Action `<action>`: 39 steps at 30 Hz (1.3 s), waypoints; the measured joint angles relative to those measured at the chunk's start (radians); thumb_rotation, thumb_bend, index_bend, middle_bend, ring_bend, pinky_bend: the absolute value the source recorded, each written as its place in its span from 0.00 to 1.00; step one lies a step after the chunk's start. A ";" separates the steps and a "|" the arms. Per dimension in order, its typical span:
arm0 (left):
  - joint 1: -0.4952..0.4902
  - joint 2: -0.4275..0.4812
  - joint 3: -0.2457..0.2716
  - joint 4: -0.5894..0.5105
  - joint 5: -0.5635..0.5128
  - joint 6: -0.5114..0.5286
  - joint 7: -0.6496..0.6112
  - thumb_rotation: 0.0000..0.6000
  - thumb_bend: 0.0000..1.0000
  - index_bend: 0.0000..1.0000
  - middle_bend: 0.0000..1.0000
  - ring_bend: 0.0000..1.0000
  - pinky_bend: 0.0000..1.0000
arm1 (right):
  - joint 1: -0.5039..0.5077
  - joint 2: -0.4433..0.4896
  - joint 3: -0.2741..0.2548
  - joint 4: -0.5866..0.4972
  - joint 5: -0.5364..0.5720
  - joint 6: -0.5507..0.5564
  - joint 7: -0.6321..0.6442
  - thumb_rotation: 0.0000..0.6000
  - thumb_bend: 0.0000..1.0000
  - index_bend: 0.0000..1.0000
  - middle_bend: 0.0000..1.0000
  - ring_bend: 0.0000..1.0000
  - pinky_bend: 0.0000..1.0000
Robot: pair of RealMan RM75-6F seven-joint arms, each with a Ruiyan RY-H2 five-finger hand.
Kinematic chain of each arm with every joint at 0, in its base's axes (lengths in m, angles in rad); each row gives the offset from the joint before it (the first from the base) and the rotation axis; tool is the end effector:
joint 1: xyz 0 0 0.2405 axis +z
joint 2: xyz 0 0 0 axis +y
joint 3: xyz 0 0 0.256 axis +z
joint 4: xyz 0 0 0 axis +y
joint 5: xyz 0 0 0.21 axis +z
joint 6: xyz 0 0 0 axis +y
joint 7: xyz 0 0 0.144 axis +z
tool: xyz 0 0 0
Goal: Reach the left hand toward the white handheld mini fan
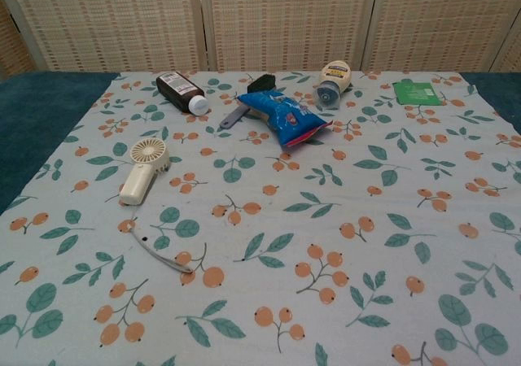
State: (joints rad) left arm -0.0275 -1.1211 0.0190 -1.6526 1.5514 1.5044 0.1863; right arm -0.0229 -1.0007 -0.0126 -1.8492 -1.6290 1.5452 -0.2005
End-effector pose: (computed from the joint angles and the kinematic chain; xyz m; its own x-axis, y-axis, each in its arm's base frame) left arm -0.3093 0.1480 0.1455 0.5258 0.0732 0.8474 0.8503 -0.0186 -0.5260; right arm -0.2731 -0.1349 0.1701 0.4727 -0.0368 0.8805 -0.8810 -0.0410 0.4713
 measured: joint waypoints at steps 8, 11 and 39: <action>-0.042 -0.035 0.003 0.015 0.012 -0.072 0.015 1.00 0.47 0.00 0.07 0.03 0.23 | 0.002 0.003 0.001 0.003 0.008 -0.004 0.008 1.00 0.21 0.00 0.00 0.00 0.00; -0.080 -0.058 -0.005 0.035 0.003 -0.135 0.030 1.00 0.48 0.00 0.39 0.31 0.54 | 0.003 0.001 0.002 0.005 0.013 -0.008 0.005 1.00 0.21 0.00 0.00 0.00 0.00; -0.415 -0.446 -0.086 0.489 -0.050 -0.459 -0.006 1.00 1.00 0.00 0.93 0.79 0.92 | 0.039 -0.049 0.026 0.048 0.107 -0.079 -0.045 1.00 0.21 0.00 0.00 0.00 0.00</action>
State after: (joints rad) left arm -0.4427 -1.5672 -0.0670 -1.1636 1.5018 1.0459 0.1800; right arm 0.0160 -1.0495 0.0134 -1.8015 -1.5219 1.4662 -0.2457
